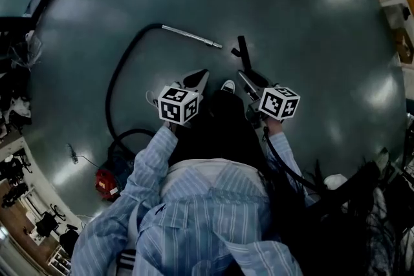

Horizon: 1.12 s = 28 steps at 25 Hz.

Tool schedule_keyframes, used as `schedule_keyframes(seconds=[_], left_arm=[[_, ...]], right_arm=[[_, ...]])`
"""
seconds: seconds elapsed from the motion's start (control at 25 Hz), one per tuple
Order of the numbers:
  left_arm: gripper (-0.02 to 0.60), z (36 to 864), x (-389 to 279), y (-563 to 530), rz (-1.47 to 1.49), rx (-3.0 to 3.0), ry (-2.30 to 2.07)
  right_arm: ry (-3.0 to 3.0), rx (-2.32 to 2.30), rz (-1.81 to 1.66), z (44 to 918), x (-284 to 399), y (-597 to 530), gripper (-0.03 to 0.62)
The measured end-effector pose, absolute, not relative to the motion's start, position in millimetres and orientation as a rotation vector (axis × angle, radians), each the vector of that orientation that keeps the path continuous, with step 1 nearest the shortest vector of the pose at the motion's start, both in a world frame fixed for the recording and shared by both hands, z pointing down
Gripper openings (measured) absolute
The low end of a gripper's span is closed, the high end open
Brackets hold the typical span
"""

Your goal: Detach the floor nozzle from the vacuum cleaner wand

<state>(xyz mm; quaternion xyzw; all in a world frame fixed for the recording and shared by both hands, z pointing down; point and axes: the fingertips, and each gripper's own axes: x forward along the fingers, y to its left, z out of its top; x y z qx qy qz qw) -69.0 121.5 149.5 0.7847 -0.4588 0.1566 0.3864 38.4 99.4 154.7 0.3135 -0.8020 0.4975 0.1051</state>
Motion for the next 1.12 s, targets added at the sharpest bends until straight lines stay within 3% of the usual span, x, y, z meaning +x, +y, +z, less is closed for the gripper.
schedule_keyframes(seconds=[0.56,1.12], left_arm=[[0.006,84,-114,178,0.212,2.085,-1.200],[0.006,103,-214,336,0.130,2.124,-1.150]], right_arm=[[-2.368,1.023,1.289,128,-31,133,0.105],[-2.234,1.351,1.345,137,-81,321,0.083]])
